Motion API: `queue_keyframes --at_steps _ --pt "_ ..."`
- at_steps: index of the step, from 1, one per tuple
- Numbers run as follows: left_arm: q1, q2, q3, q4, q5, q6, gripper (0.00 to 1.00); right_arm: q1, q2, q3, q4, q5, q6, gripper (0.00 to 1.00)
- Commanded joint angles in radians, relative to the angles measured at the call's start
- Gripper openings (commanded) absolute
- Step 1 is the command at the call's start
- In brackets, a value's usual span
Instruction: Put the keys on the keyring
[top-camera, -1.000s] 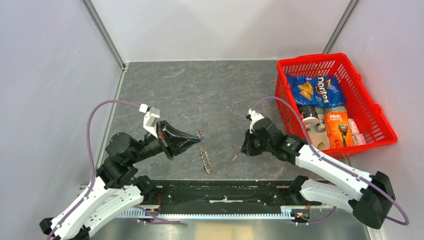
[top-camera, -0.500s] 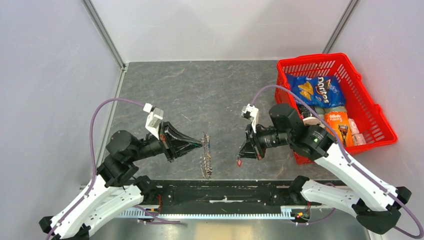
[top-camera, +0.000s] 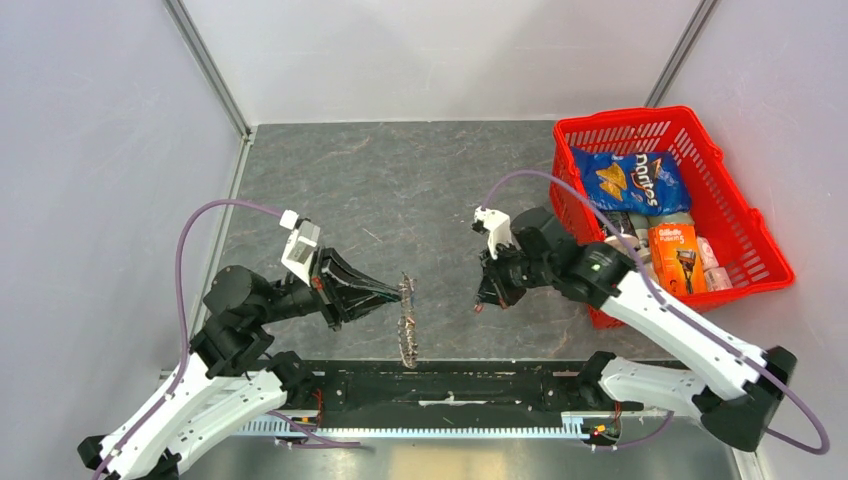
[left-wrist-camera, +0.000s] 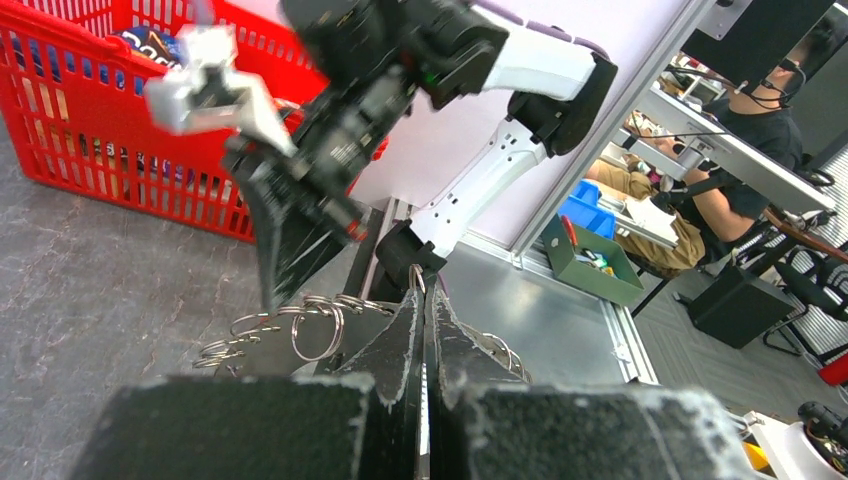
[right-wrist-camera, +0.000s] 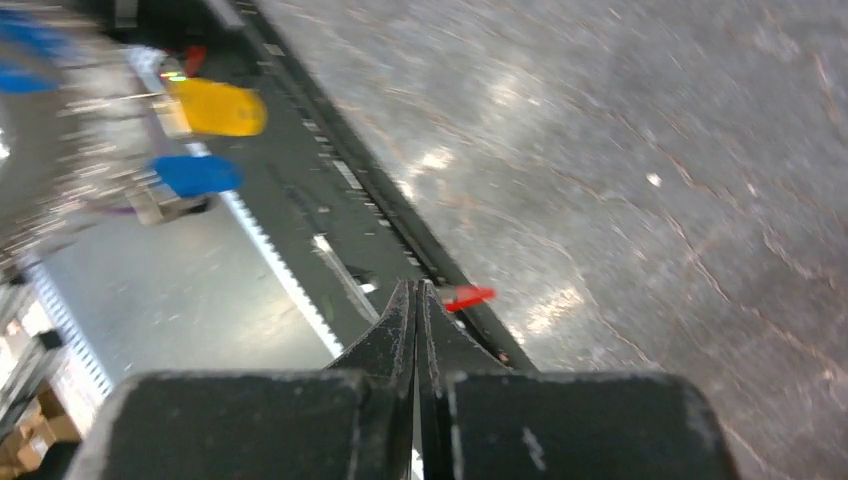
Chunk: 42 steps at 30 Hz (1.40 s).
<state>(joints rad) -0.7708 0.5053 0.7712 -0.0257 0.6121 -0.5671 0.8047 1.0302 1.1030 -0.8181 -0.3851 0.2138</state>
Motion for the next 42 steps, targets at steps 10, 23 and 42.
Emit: queue_keyframes --at_steps 10,23,42 --pt "-0.002 -0.012 0.028 0.032 -0.02 0.036 0.02 -0.001 0.241 -0.292 0.643 0.463 0.156 0.0" --pt "-0.002 0.006 0.007 0.023 -0.015 0.044 0.02 -0.001 0.394 -0.526 0.624 0.458 0.35 0.15" --pt "-0.002 0.039 -0.008 0.076 -0.01 0.037 0.02 -0.001 0.039 -0.485 0.411 0.443 0.373 0.5"
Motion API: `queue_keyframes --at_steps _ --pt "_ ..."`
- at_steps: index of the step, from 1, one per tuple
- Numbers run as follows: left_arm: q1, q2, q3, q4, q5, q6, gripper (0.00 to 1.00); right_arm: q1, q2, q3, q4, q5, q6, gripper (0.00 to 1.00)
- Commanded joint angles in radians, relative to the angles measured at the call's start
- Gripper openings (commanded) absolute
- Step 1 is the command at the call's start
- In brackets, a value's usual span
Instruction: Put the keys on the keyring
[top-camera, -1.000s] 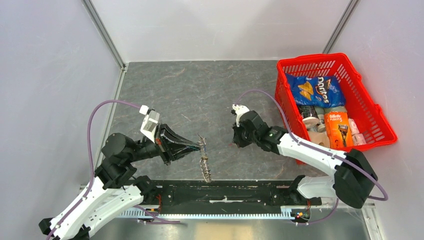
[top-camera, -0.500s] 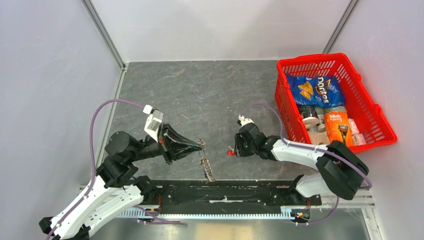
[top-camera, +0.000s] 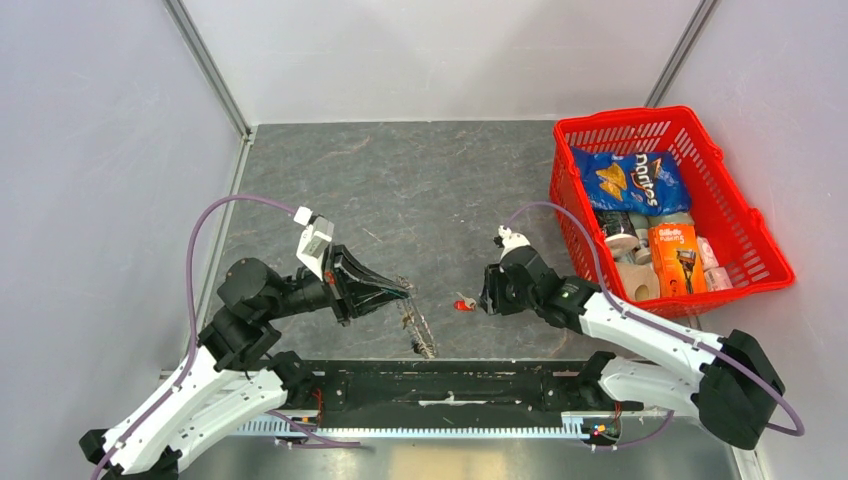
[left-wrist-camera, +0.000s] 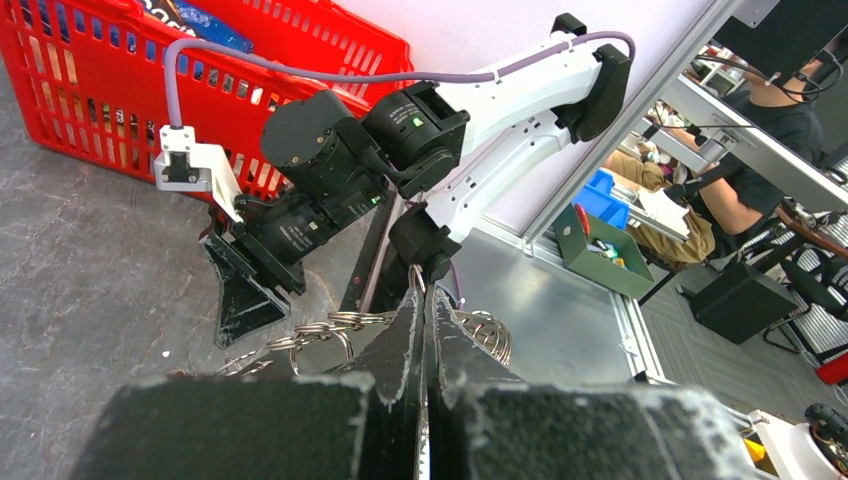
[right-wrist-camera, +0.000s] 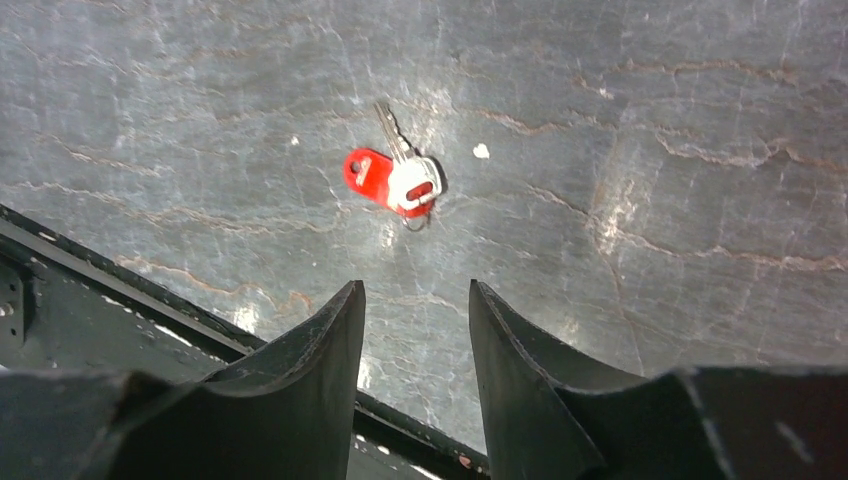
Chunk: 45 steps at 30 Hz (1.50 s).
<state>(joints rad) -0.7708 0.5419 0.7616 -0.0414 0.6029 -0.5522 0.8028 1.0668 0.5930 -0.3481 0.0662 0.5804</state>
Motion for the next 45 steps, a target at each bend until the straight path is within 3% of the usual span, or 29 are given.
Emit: queue_keyframes --at_steps 1,11,20,26,39,45 --pt "-0.002 0.001 0.002 0.092 -0.003 0.021 0.02 0.003 0.01 0.02 -0.053 -0.019 0.006 0.5" --pt "-0.002 -0.011 0.005 0.078 -0.012 0.018 0.02 0.098 0.112 0.022 -0.028 0.006 -0.037 0.48" --pt "-0.002 -0.042 -0.01 0.057 -0.027 0.035 0.02 0.153 0.175 -0.026 0.068 0.194 -0.055 0.46" --pt "-0.002 -0.053 -0.019 0.048 -0.029 0.046 0.02 0.183 0.205 -0.072 0.219 0.288 -0.068 0.42" --pt "-0.002 -0.059 -0.02 0.013 -0.029 0.074 0.02 0.209 0.265 -0.093 0.31 0.269 -0.108 0.46" --pt "-0.002 -0.063 -0.022 0.005 -0.034 0.079 0.02 0.216 0.264 -0.087 0.289 0.293 -0.11 0.41"
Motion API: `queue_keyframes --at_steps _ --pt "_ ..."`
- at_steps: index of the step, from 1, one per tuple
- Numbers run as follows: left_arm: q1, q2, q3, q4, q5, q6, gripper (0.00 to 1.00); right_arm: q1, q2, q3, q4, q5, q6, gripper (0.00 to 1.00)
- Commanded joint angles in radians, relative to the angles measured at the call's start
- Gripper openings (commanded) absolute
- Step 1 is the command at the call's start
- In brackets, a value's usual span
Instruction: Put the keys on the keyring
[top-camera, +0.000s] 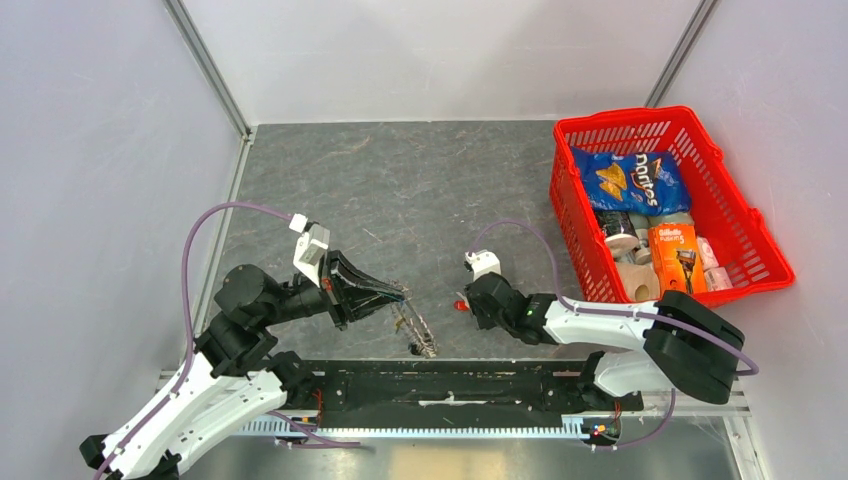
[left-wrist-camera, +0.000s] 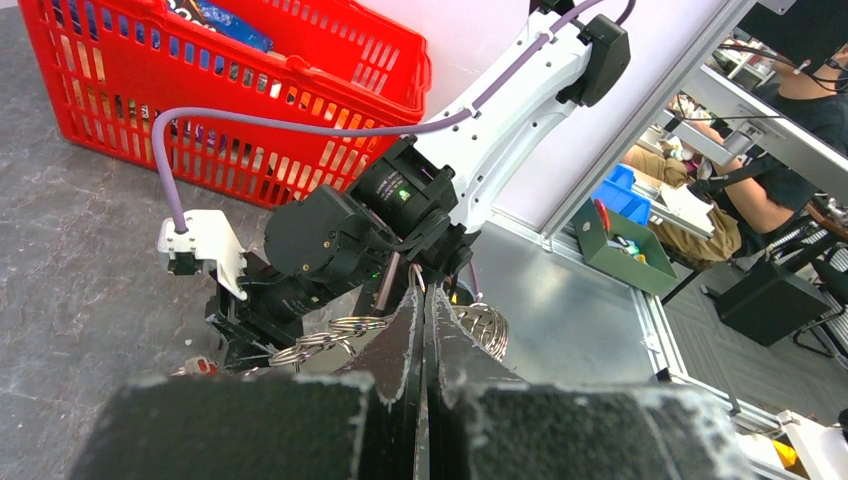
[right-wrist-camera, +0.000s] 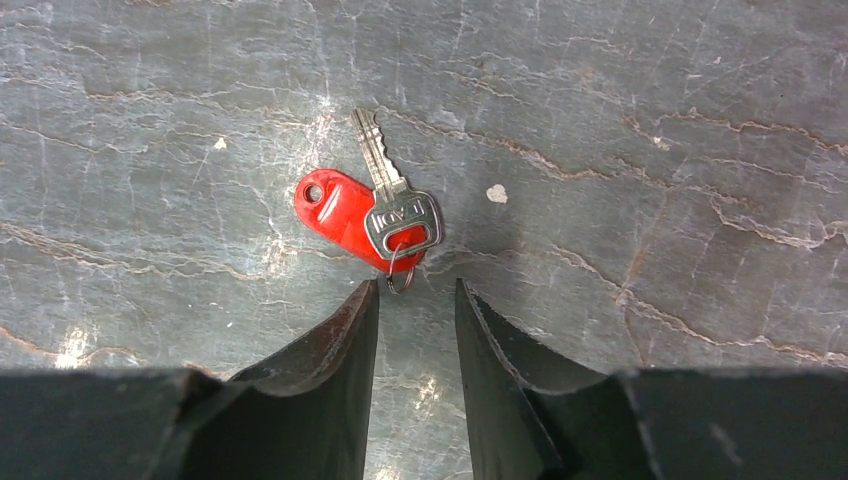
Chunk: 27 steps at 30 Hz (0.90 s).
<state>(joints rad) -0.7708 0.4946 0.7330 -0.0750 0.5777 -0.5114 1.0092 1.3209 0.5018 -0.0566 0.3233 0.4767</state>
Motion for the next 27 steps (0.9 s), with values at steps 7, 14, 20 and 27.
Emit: queue_keyframes --at_steps 7,14,20,27 --pt "-0.002 -0.01 0.008 0.039 -0.008 0.042 0.02 0.013 0.001 -0.002 0.002 0.067 -0.001 0.36" --pt "-0.002 -0.01 0.01 0.034 -0.011 0.043 0.02 0.017 0.01 0.003 0.041 0.064 -0.011 0.35" --pt "-0.002 -0.007 0.009 0.031 -0.013 0.046 0.02 0.02 0.027 0.012 0.049 0.063 -0.026 0.3" --pt "-0.002 -0.004 0.012 0.025 -0.013 0.051 0.02 0.025 0.032 0.012 0.089 0.063 -0.043 0.21"
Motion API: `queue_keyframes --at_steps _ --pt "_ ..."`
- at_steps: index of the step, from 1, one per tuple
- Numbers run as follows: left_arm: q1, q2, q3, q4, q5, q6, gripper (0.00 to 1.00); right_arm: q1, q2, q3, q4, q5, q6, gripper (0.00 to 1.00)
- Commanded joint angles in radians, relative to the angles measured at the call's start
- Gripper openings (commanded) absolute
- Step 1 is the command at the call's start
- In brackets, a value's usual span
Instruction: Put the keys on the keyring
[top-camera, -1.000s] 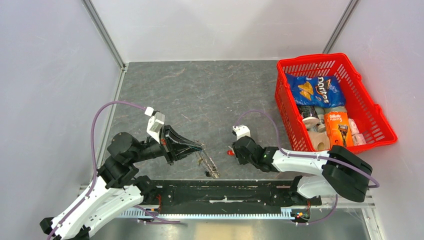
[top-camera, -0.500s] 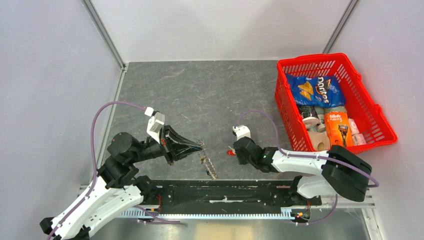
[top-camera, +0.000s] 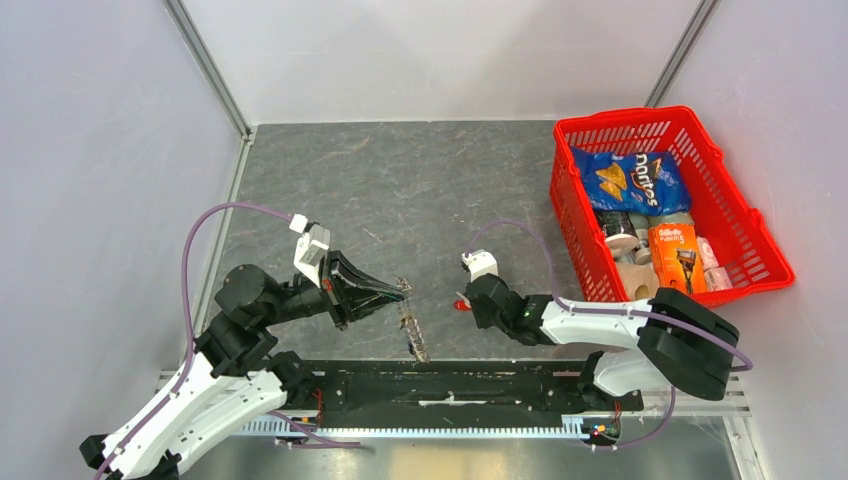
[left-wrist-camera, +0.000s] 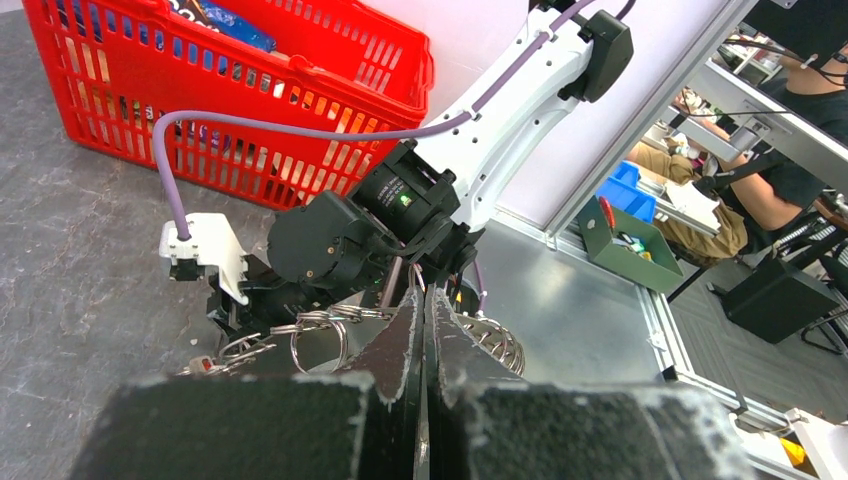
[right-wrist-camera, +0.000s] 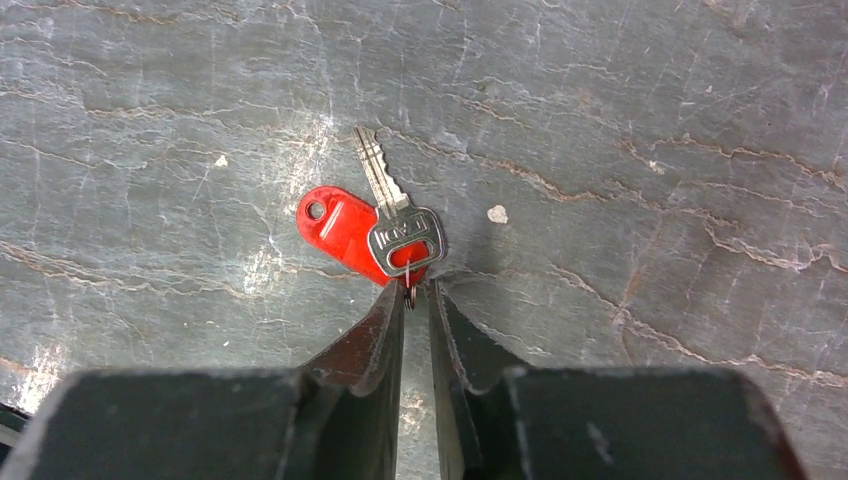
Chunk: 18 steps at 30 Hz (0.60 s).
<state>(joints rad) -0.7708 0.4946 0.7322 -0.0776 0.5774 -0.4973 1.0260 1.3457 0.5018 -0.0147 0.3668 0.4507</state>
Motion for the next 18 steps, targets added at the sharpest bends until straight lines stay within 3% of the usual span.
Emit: queue_keyframes --at_steps 1,6,12,18 --pt "-0.002 -0.004 0.012 0.027 -0.013 0.037 0.02 0.008 0.008 0.014 0.047 0.021 -0.021 0.19" --pt "-0.002 -0.004 0.013 0.026 -0.012 0.038 0.02 0.009 -0.004 0.015 0.037 0.03 -0.032 0.0" --pt "-0.002 -0.002 0.014 0.021 -0.015 0.039 0.02 0.017 -0.131 0.027 -0.062 0.011 -0.061 0.0" --pt "-0.002 0.007 0.007 0.018 -0.046 0.051 0.02 0.017 -0.367 0.128 -0.294 -0.168 -0.124 0.0"
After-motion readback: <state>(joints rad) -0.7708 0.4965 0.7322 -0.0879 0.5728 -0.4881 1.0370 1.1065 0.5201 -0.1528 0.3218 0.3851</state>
